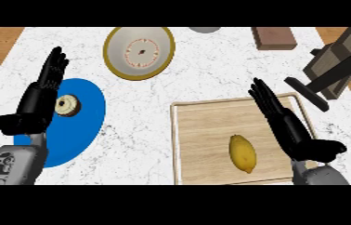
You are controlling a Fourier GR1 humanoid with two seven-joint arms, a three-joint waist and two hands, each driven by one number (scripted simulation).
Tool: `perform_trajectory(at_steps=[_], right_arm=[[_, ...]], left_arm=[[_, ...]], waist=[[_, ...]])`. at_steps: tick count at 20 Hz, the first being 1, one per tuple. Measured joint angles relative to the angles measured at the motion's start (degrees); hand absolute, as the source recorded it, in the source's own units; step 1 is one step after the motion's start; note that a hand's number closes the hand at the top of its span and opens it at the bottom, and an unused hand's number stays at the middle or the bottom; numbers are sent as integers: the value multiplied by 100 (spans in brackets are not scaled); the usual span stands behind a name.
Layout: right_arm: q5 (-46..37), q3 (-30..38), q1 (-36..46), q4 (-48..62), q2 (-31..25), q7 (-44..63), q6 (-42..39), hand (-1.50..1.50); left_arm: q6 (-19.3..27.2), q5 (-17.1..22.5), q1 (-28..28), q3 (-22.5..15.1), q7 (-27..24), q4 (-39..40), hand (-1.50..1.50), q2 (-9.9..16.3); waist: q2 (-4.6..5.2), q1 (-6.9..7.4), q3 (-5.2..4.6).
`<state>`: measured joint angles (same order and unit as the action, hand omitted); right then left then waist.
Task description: Pick the lemon from the tray and place it in the tiered basket
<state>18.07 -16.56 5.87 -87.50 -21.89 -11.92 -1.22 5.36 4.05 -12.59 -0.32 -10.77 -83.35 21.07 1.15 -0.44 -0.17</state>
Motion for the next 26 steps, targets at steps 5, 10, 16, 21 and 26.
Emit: perform_trajectory(at_steps=[5,10,16,21,26], right_arm=[[200,534,-468,-428,250,301,830,150],[-41,1392,-1232,-186,319,585,2321,-150],[-851,1367,-2570,-1223,510,1271,4059,-150],[-1617,832,-3585,-2442,-340,2449,4140,-150],[-2122,575,-3969,-3400,-1528,3946,3587,-150]], left_arm=[[218,-291,194,72,301,215,0,116],[373,-379,488,192,608,380,0,222],[427,-492,527,86,1060,265,0,221],[466,-602,447,-46,1281,156,0,156],[496,-709,351,-183,1362,124,0,66]], waist=[[-109,-75,10],[-140,-433,-1],[-157,-299,-8],[-127,-147,-25],[-81,18,-38]])
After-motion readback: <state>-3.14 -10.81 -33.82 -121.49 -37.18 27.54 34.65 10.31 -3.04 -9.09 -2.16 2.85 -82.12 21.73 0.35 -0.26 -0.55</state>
